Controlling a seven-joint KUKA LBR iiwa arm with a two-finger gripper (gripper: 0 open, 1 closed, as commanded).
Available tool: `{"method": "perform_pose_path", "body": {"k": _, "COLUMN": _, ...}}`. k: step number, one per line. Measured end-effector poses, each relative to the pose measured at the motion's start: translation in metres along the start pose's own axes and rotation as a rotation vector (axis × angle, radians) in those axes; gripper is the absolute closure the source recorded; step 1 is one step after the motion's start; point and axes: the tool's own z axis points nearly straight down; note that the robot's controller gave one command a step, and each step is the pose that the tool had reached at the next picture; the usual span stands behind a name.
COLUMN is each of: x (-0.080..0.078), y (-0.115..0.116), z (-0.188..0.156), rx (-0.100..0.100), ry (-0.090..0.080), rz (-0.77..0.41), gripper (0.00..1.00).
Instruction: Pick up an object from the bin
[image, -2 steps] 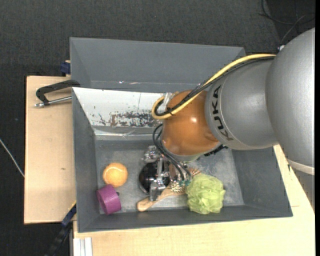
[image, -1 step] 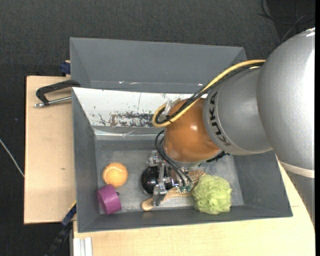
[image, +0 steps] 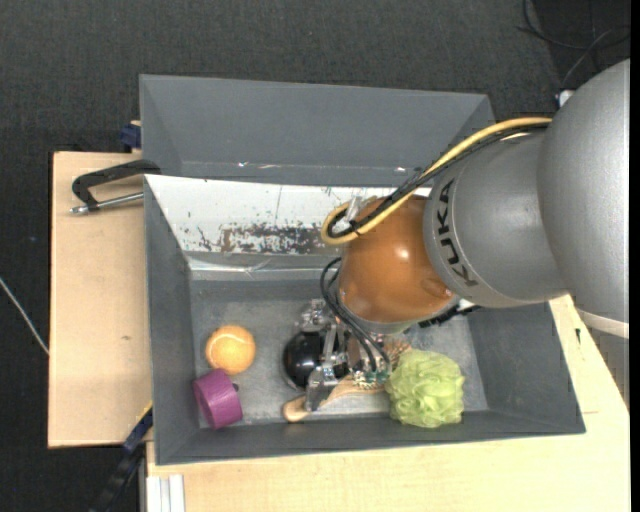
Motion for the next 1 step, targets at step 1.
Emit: {"method": "perform_pose_path", "body": {"k": 1, "x": 0.0000, "y": 0.0000, "z": 0.0000, "rx": 0.000, "ry": 0.000, "rz": 0.000, "gripper": 1.00}}
